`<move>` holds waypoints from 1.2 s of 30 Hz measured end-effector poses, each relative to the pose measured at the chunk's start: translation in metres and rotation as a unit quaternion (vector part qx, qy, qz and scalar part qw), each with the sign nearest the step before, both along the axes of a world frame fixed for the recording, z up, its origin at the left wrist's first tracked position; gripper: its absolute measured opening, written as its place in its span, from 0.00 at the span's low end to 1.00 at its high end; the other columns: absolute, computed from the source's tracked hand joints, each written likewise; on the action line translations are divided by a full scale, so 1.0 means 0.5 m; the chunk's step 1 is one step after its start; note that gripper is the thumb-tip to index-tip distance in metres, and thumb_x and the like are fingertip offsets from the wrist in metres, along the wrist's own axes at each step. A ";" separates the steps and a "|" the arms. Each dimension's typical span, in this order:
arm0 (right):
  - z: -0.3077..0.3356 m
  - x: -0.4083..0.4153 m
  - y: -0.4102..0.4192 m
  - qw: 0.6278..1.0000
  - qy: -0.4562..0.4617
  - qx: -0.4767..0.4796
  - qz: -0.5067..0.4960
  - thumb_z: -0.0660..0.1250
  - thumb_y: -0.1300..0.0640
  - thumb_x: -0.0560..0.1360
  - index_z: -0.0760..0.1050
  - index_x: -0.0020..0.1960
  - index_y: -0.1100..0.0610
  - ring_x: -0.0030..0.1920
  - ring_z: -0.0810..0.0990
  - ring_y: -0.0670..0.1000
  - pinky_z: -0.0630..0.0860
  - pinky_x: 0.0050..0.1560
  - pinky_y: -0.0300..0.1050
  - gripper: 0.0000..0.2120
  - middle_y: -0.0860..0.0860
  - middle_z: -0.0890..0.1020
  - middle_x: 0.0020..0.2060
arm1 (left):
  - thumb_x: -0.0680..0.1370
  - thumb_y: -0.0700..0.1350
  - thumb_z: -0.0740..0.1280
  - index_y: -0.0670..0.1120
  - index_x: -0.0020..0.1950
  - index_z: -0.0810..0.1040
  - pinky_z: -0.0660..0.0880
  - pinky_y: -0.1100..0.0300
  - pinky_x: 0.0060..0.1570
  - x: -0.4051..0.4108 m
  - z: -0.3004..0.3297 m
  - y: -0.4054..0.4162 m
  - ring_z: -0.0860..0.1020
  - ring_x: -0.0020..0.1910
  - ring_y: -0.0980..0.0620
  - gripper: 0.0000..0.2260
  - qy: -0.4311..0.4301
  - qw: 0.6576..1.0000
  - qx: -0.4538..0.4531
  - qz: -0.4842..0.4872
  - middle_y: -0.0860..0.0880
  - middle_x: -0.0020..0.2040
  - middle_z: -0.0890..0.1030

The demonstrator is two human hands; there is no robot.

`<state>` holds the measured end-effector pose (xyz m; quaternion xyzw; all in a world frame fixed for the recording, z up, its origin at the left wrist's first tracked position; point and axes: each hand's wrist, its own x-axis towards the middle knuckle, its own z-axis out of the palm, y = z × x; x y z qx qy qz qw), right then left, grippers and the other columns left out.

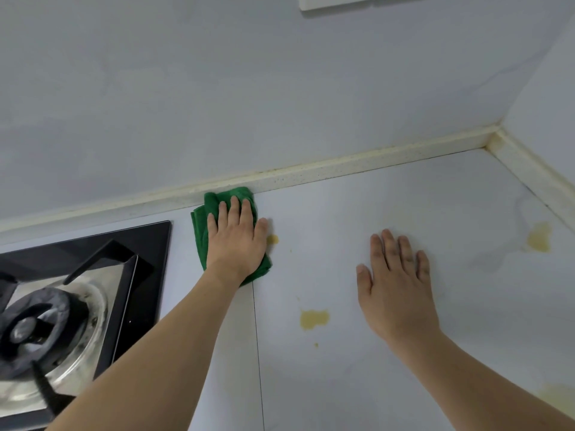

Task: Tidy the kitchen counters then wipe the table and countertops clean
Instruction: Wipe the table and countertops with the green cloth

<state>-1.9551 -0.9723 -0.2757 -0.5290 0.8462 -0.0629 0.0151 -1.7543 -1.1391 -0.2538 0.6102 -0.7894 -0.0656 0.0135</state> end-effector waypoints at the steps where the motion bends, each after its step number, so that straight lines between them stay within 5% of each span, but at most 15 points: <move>1: 0.000 0.000 0.000 1.000 0.001 0.002 0.000 0.39 0.44 0.78 0.57 0.77 0.57 0.77 0.55 0.56 0.49 0.76 0.58 0.33 0.54 0.59 0.77 | 0.83 0.56 0.44 0.45 0.81 0.46 0.40 0.45 0.76 -0.003 0.000 0.001 0.43 0.79 0.44 0.28 -0.002 1.000 -0.002 0.000 0.45 0.81 0.46; 24: -0.001 -0.002 0.001 1.000 -0.024 -0.013 0.002 0.31 0.44 0.76 0.49 0.79 0.56 0.78 0.47 0.53 0.41 0.77 0.54 0.35 0.51 0.50 0.78 | 0.83 0.57 0.42 0.43 0.81 0.46 0.39 0.44 0.76 -0.135 0.007 0.028 0.42 0.79 0.43 0.30 0.000 0.999 0.005 -0.043 0.44 0.81 0.45; 36: 0.002 -0.005 0.006 0.991 -0.069 -0.089 -0.079 0.35 0.47 0.78 0.54 0.77 0.63 0.78 0.51 0.53 0.40 0.76 0.47 0.34 0.56 0.56 0.77 | 0.82 0.56 0.42 0.42 0.81 0.46 0.39 0.44 0.76 -0.263 0.006 0.040 0.42 0.79 0.42 0.30 0.010 0.995 0.004 -0.098 0.43 0.81 0.46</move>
